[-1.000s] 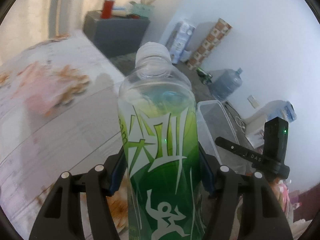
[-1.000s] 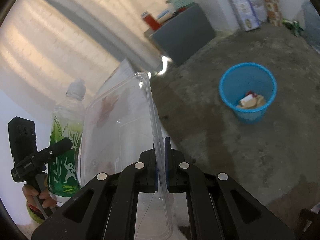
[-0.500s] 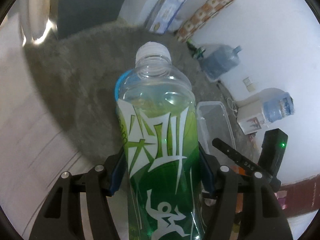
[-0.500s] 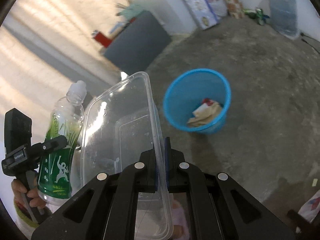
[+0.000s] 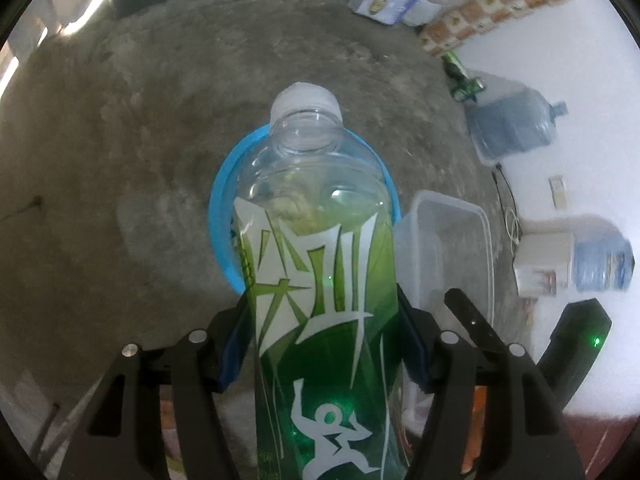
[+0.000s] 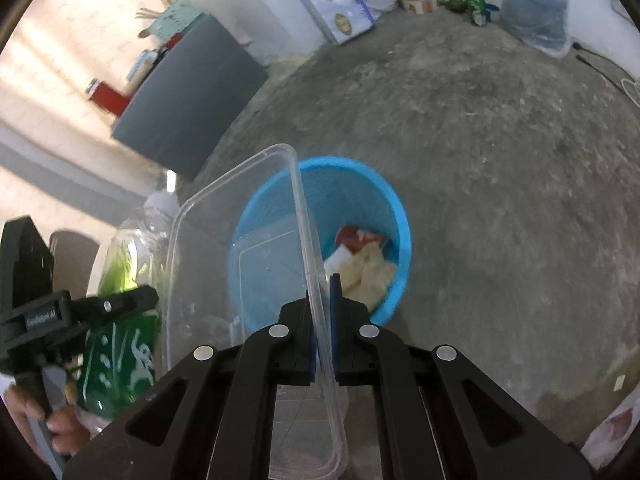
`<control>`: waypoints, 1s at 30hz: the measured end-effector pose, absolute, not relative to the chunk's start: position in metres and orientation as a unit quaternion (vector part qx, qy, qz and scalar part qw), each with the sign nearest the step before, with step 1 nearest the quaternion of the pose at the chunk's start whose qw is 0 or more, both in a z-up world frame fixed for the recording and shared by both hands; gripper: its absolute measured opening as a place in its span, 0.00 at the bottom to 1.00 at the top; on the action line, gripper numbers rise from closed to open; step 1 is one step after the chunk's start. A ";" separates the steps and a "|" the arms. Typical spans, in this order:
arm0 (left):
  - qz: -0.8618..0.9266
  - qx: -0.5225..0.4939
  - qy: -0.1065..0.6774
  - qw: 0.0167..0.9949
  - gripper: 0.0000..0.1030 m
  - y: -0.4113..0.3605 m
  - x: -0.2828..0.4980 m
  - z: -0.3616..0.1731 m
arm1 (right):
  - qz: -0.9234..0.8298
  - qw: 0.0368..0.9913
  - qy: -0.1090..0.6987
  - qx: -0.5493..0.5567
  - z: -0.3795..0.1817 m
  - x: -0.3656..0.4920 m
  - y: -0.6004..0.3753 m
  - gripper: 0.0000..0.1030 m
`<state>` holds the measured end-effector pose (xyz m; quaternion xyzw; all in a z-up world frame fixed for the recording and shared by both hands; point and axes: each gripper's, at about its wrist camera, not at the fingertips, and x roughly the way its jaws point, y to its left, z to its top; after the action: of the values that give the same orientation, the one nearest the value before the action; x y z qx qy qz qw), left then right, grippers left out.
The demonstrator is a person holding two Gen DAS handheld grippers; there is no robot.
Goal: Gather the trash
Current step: 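Carry the green bottle and clear container to the blue wastebasket and release both, then move both open tools back to the plastic bags on the table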
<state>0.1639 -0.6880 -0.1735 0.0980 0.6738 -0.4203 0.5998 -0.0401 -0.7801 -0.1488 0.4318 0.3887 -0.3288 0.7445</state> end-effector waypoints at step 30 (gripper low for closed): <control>-0.505 0.064 0.547 0.665 0.86 -0.564 0.147 -0.023 | -0.339 0.750 0.302 0.481 -0.108 -0.147 -0.694 0.62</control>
<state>0.1468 -0.5642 -0.0234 0.0643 0.5471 -0.5047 0.6647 -0.1469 -0.6936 -0.1076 0.4808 0.3021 -0.3387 0.7502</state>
